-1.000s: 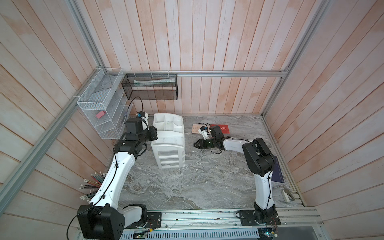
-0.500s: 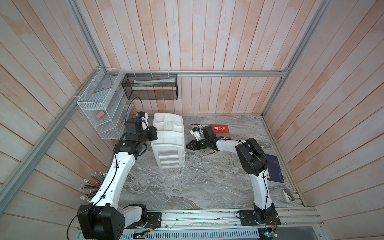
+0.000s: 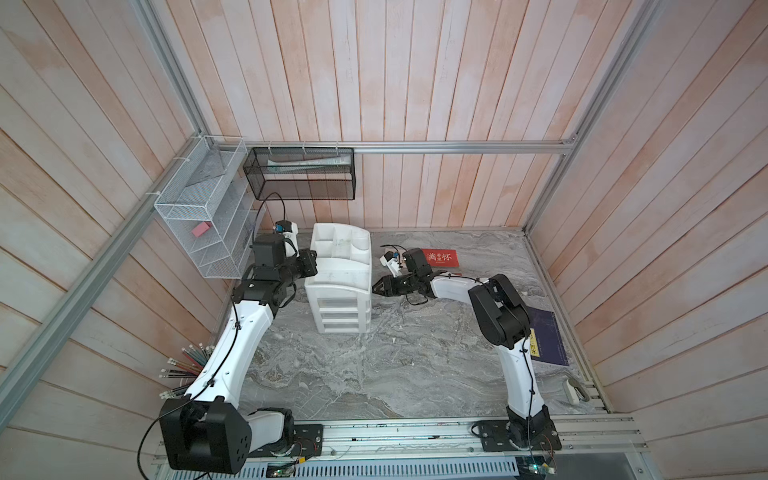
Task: Take the postcards out of the drawer
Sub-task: Move the storage box to the center of the board.
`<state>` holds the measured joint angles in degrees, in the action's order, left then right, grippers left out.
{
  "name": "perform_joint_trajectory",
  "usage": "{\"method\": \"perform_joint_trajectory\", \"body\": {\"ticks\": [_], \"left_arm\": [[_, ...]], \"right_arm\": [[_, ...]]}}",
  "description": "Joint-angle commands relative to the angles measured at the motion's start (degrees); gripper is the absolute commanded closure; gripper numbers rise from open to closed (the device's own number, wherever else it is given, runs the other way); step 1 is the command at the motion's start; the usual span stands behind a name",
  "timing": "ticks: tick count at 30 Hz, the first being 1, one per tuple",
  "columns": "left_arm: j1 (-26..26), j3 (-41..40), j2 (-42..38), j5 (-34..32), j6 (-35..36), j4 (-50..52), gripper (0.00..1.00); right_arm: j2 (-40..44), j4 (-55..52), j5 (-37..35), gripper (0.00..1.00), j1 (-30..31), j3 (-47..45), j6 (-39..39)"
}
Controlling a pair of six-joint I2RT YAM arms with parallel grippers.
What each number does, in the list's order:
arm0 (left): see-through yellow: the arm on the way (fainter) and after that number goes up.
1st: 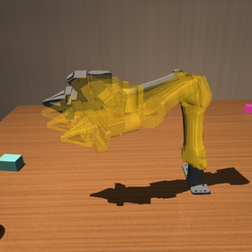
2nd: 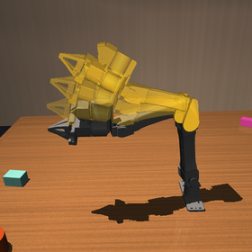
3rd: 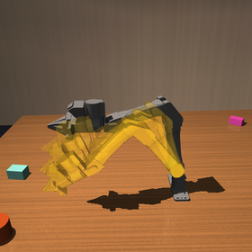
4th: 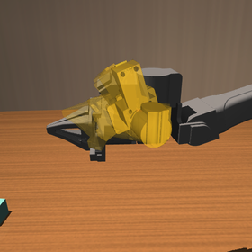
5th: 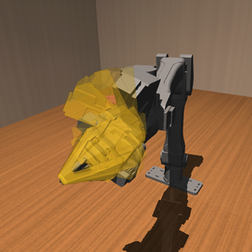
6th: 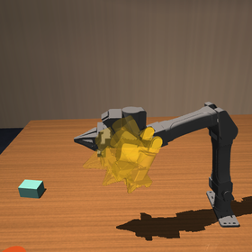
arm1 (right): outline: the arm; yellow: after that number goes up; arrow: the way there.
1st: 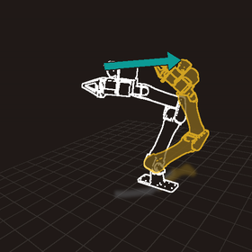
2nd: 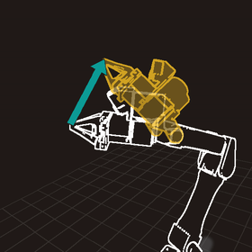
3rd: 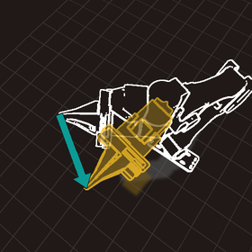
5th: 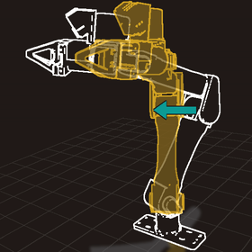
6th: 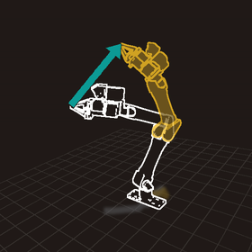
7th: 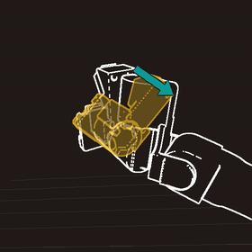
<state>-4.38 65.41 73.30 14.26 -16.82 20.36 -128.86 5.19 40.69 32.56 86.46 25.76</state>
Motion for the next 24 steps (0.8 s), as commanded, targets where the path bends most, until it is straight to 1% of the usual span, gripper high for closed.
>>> {"method": "perform_joint_trajectory", "body": {"ticks": [1, 9, 18, 24], "left_arm": [[-1.2, -1.0, 2.6, 5.2, -0.7, 0.4, 0.82], [-1.5, 0.2, 6.2, 6.5, -1.5, -2.2, 0.82], [-1.5, 2.8, 11.1, 7.6, -3.4, -5.6, 0.82], [-1.6, 4.2, 13.4, 7.9, -3.9, -6.7, 0.82]], "right_arm": [[-1.5, 3.2, 2.7, 0.60, -0.3, 3.2, 1.1], [-4.1, 2.2, 4.1, 0.60, -2.6, 8.0, 1.7], [-8.4, -2.4, 4.5, 0.60, -4.3, 16.5, 0.4], [-12.7, -6.6, 5.2, 0.60, -5.3, 23.9, -0.7]]}}
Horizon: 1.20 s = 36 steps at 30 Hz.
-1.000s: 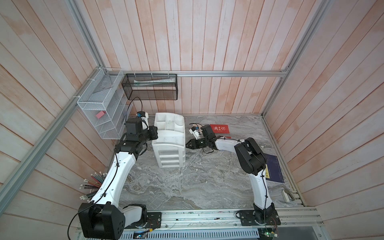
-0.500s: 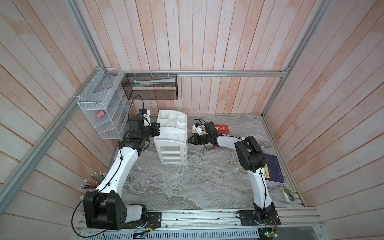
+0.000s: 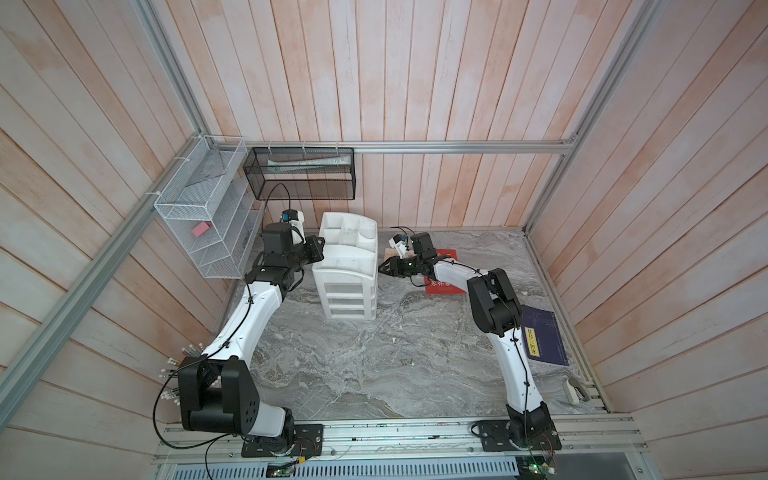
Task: Take the postcards out of the drawer
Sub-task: Move the storage box to the center of the board.
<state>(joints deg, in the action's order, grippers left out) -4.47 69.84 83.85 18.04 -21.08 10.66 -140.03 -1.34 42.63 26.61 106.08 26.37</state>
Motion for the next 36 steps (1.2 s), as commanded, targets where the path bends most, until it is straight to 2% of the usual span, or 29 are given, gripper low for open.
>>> {"method": "perform_joint_trajectory", "body": {"ticks": [1, 7, 23, 36], "left_arm": [[-1.5, 0.0, 3.2, 4.3, 0.3, 3.0, 0.82], [-1.6, -0.1, 4.2, 4.9, -1.1, 1.3, 0.82], [-3.2, -0.4, 4.5, 5.2, -3.7, -0.4, 0.82], [-2.4, 1.0, 3.7, 1.0, -2.4, 3.0, 0.73]], "right_arm": [[-2.3, -0.6, 3.2, 0.60, 0.4, 5.6, -1.3], [-5.5, -3.1, 4.0, 0.60, -0.3, 11.5, -1.4], [-9.0, -6.4, 5.3, 0.59, -1.0, 19.3, -1.3], [-7.8, -6.6, 5.0, 0.59, -1.5, 18.4, -2.0]]}}
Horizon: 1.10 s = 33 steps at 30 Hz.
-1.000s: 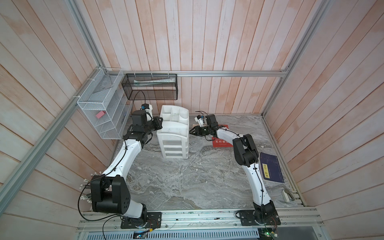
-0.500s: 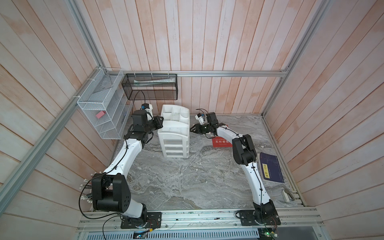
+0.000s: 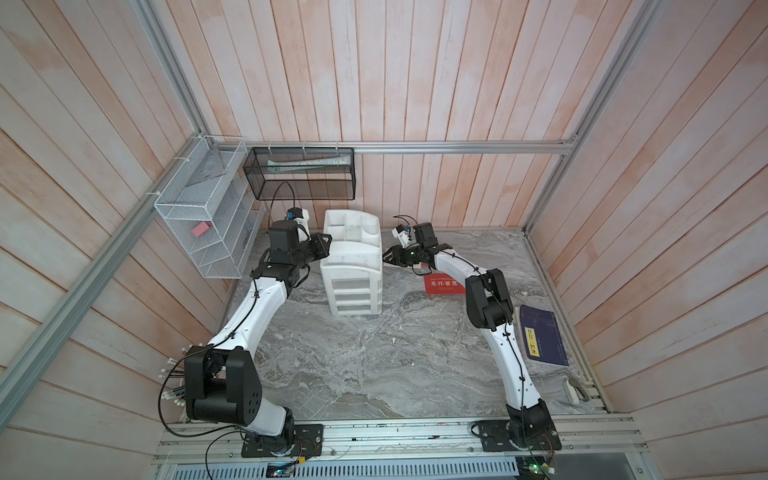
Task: Take the postcards out of the drawer
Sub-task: Move the storage box to the center of the board, then reset both arms
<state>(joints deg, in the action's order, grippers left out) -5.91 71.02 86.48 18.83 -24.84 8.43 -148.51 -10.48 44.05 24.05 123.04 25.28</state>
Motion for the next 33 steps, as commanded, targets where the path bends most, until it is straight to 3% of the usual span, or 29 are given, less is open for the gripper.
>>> {"method": "perform_joint_trajectory", "body": {"ticks": [1, 13, 24, 33], "left_arm": [[-0.5, 0.0, 0.9, -0.2, 1.5, 5.6, 0.72], [1.8, 2.2, -0.8, 1.6, 4.8, 5.9, 0.57], [3.0, 4.0, -3.5, 0.2, 5.9, 5.4, 0.44], [3.2, 4.8, -9.2, -7.0, 9.0, 7.6, 0.35]], "right_arm": [[0.9, 2.7, 3.5, 0.59, 0.9, 1.1, -1.0], [6.6, 10.4, 1.5, 0.58, -0.5, -8.9, 1.4], [13.6, 10.7, -2.9, 0.57, -2.3, -15.2, -0.7], [24.1, 10.2, -9.8, 0.51, -3.9, -26.1, -5.3]]}}
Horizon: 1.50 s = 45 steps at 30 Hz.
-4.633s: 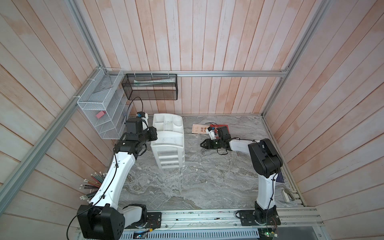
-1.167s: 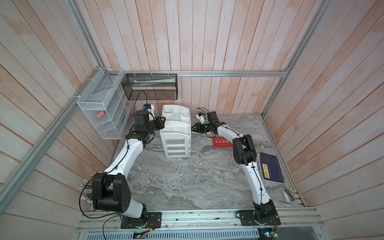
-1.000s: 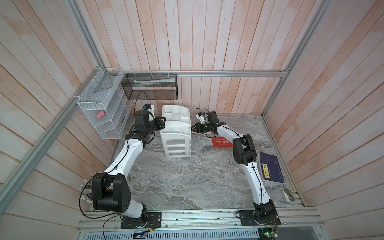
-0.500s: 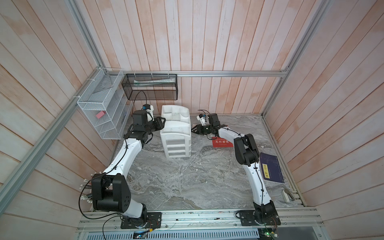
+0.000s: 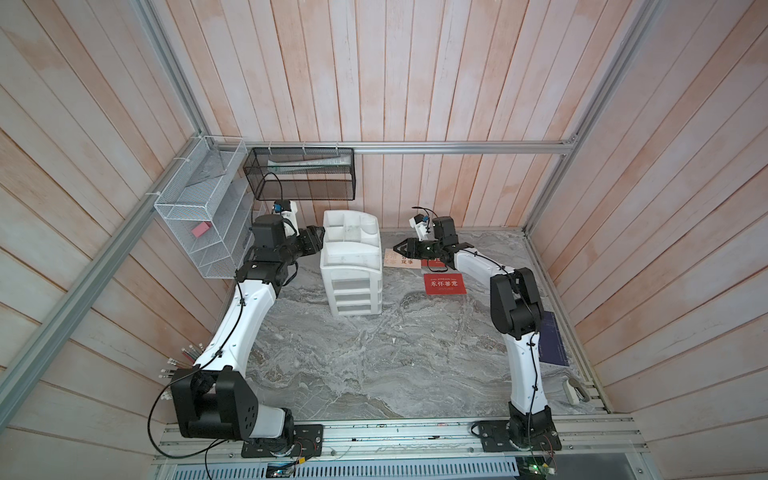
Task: Take the postcards out of the drawer
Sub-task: Reset both arms
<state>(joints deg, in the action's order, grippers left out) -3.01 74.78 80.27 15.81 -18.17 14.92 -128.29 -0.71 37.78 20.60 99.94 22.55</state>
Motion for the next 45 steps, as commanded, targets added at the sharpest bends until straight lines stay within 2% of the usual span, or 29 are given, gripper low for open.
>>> {"method": "perform_joint_trajectory", "body": {"ticks": [1, 6, 8, 13, 19, 24, 25, 26, 27, 28, 31, 34, 39, 43, 45], "left_arm": [[0.3, 0.4, -4.1, -5.1, 2.7, 0.6, 0.32], [0.3, -3.1, -10.4, -9.5, 4.9, -0.6, 0.19], [0.3, -4.2, -12.5, -10.6, 6.1, -0.4, 0.17], [0.3, -8.4, -17.4, -13.9, 8.2, -0.2, 0.11], [0.3, -9.4, -17.8, -15.8, 8.9, 3.5, 0.11], [0.3, -11.8, -17.7, -18.8, 8.1, 3.0, 0.11], [0.2, -12.3, -17.7, -19.4, 7.8, 2.8, 0.11], [0.3, -12.6, -17.6, -19.7, 7.4, 2.5, 0.10], [0.3, -13.0, -17.4, -19.9, 7.1, 2.3, 0.10], [0.3, -13.4, -17.3, -20.2, 6.9, 2.1, 0.00], [0.4, -14.5, -16.7, -21.9, 6.0, 2.0, 0.00], [1.8, -16.3, -17.0, -22.8, 3.5, 1.4, 0.00], [8.0, -22.6, -18.6, -17.6, -0.7, -3.0, 0.00], [9.6, -30.0, -19.9, -19.5, -2.0, -10.9, 0.00], [9.7, -33.1, -19.7, -20.0, -1.3, -14.7, 0.00]], "right_arm": [[5.9, 1.4, -4.1, 0.49, -0.8, -5.6, -2.7], [15.2, 8.9, -3.3, 0.45, -3.4, -19.6, -1.1], [19.6, 11.8, -3.3, 0.44, -4.7, -25.7, -0.9], [33.3, 15.6, -7.7, 0.30, -8.6, -40.8, -2.2], [47.3, 16.6, -3.2, 0.25, -17.3, -52.6, -2.9], [59.1, 13.1, -6.6, 0.19, -23.2, -59.3, -4.2], [61.1, 12.3, -7.7, 0.18, -24.4, -60.2, -4.5], [62.5, 11.8, -8.3, 0.04, -25.4, -60.9, -4.7], [64.1, 11.5, -9.0, 0.02, -26.4, -61.6, -5.0], [65.4, 11.4, -9.7, 0.02, -27.3, -62.6, -4.8], [68.2, 11.8, -11.6, 0.02, -29.7, -64.1, -3.8], [69.4, 11.6, -17.1, 0.02, -30.8, -64.6, -3.2], [68.4, 13.4, -29.9, 0.02, -31.1, -65.0, -3.0], [66.9, 23.3, -38.5, 0.02, -31.3, -69.8, -2.5], [65.7, 29.9, -40.1, 0.02, -31.2, -72.8, -3.1]]}}
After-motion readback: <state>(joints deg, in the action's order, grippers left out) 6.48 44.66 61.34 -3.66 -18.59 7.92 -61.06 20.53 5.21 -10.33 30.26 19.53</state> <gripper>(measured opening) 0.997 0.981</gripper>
